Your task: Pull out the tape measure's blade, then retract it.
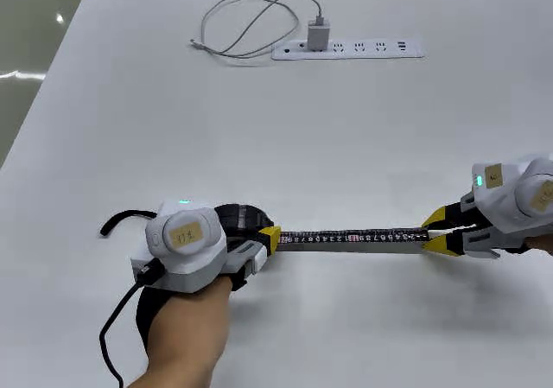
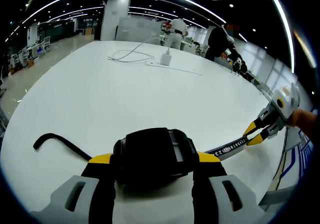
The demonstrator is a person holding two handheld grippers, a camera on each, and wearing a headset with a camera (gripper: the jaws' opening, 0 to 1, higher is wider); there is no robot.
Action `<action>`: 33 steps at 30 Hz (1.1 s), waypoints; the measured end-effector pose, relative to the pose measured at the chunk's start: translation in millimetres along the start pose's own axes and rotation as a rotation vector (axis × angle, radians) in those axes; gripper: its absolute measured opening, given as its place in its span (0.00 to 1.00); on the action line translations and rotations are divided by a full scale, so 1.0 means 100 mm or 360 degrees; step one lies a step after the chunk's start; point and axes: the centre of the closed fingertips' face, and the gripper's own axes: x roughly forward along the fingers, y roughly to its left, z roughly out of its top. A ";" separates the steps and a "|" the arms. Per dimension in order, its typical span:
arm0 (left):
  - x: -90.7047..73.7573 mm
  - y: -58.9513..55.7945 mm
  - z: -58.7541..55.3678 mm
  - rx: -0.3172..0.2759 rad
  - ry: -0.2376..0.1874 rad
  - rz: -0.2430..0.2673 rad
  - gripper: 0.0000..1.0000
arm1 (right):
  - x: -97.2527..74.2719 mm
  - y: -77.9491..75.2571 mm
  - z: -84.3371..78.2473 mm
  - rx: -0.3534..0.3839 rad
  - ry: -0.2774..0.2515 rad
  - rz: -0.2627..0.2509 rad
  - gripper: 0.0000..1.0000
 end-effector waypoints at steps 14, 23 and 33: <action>0.00 0.00 0.00 -0.0010 -0.0006 -0.0023 0.58 | 0.12 0.04 0.17 0.0005 -0.0054 0.0034 0.09; -0.01 0.00 -0.01 -0.0023 -0.0010 -0.0035 0.58 | 0.21 0.05 0.28 0.0017 -0.0090 0.0054 0.09; -0.02 0.00 -0.01 -0.0039 -0.0019 -0.0051 0.58 | 0.29 0.07 0.40 0.0031 -0.0131 0.0063 0.09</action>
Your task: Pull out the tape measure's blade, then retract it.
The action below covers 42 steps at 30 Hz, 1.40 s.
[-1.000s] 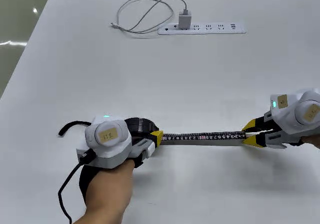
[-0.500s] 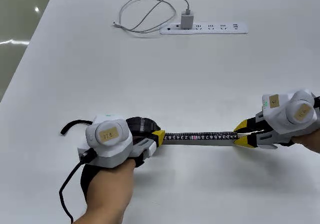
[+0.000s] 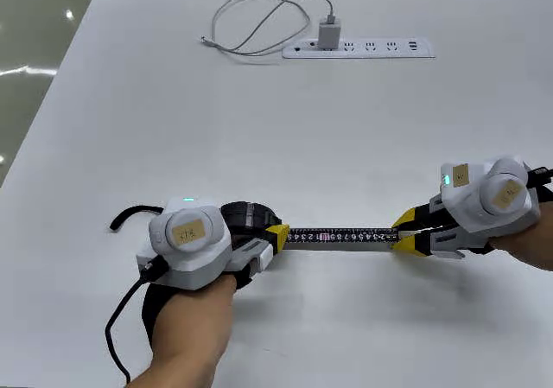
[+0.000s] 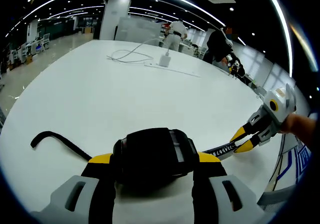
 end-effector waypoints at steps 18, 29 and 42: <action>-0.01 0.01 0.01 -0.0022 -0.0012 -0.0018 0.58 | 0.25 -0.01 0.23 -0.0019 -0.0063 0.0033 0.09; 0.00 0.01 0.01 -0.0031 -0.0019 -0.0026 0.58 | 0.39 0.03 0.42 -0.0008 -0.0114 0.0052 0.09; -0.01 0.01 0.01 -0.0048 -0.0026 -0.0036 0.58 | 0.55 0.07 0.65 -0.0013 -0.0167 0.0078 0.09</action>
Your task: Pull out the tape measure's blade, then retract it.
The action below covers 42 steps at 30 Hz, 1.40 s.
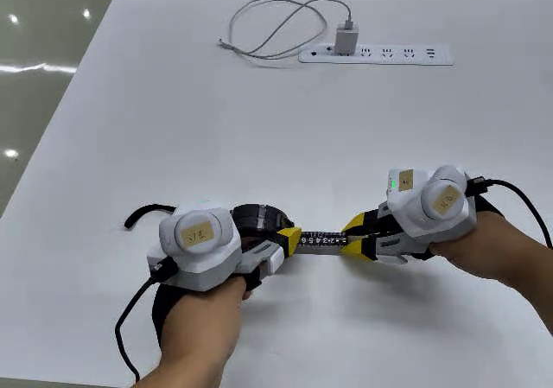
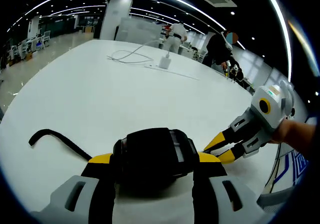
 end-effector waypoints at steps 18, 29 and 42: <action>0.00 0.00 0.00 -0.0014 -0.0001 -0.0007 0.58 | 0.20 0.05 0.21 -0.0015 -0.0043 0.0033 0.09; 0.00 0.00 0.00 -0.0006 0.0002 -0.0011 0.58 | 0.34 0.08 0.34 -0.0010 -0.0078 0.0055 0.09; 0.00 0.00 0.00 -0.0012 -0.0001 -0.0017 0.59 | 0.43 0.11 0.43 -0.0035 -0.0098 0.0055 0.09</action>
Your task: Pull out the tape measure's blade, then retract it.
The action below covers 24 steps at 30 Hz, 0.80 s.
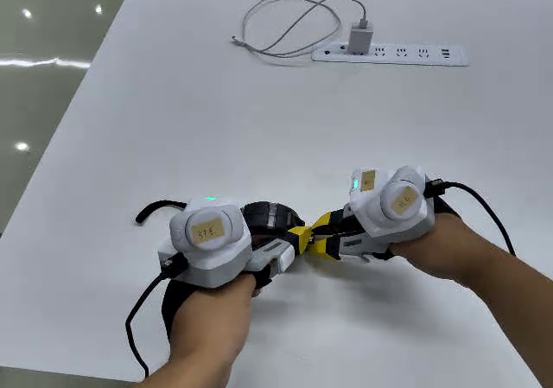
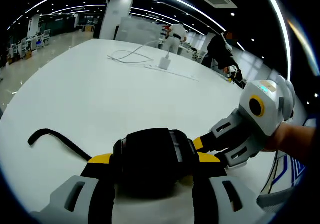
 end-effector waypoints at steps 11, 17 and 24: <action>0.00 0.00 0.00 -0.0001 -0.0008 0.0003 0.59 | -0.02 0.00 -0.01 0.0008 0.0002 -0.0007 0.10; 0.00 -0.01 0.00 -0.0011 0.0006 0.0005 0.61 | -0.01 0.00 -0.01 0.0025 0.0007 -0.0014 0.11; -0.01 -0.02 -0.03 -0.0020 0.0042 -0.0004 0.62 | -0.01 0.00 -0.01 0.0073 0.0006 -0.0021 0.19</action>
